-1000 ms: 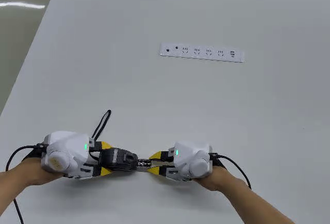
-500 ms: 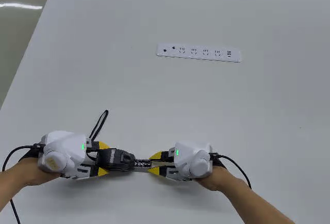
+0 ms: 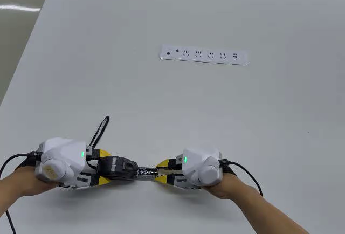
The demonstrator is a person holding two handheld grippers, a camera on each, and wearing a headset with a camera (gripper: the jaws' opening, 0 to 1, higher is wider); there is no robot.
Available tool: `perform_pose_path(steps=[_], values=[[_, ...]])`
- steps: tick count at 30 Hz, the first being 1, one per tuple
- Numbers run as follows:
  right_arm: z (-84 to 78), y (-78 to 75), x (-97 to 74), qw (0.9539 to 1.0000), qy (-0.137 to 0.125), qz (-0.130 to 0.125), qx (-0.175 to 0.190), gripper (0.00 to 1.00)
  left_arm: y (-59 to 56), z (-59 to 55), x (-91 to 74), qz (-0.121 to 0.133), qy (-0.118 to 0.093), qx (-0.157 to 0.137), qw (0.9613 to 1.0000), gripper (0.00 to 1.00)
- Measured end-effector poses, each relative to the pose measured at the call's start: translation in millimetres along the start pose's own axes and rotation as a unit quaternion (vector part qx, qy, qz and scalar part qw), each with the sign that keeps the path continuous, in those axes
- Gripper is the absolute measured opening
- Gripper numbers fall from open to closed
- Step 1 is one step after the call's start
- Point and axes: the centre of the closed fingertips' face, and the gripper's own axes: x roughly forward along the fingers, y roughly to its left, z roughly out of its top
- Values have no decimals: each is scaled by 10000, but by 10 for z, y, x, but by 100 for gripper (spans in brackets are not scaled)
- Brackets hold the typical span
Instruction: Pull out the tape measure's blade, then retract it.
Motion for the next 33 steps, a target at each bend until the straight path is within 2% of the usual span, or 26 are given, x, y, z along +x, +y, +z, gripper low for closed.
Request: perform_pose_path(steps=[18, 33], values=[[-50, -1, -71, 10000, 25, -10, -1, 8, 0, -8, -4, -6, 6, 9, 10000, 27], [-112, -16, -134, 10000, 57, -11, -19, 8, -23, 63, -14, -10, 23, 10, 10000, 27]])
